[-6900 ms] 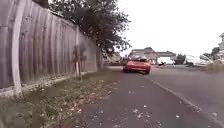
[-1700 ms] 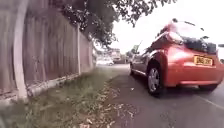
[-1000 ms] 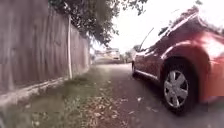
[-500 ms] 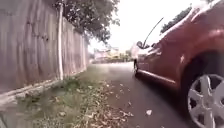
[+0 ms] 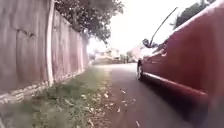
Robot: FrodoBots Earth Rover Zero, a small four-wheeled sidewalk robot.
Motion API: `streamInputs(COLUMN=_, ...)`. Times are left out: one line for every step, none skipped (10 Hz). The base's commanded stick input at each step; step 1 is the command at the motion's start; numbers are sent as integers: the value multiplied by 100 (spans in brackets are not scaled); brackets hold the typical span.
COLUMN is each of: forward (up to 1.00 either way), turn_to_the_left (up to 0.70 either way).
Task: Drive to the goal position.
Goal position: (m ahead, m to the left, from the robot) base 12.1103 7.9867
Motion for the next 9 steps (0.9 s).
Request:
streamInputs(forward=100, turn_to_the_left=0)
streamInputs(forward=100, turn_to_the_left=0)
streamInputs(forward=100, turn_to_the_left=0)
streamInputs(forward=100, turn_to_the_left=0)
streamInputs(forward=100, turn_to_the_left=0)
streamInputs(forward=100, turn_to_the_left=0)
streamInputs(forward=100, turn_to_the_left=0)
streamInputs(forward=100, turn_to_the_left=0)
streamInputs(forward=100, turn_to_the_left=0)
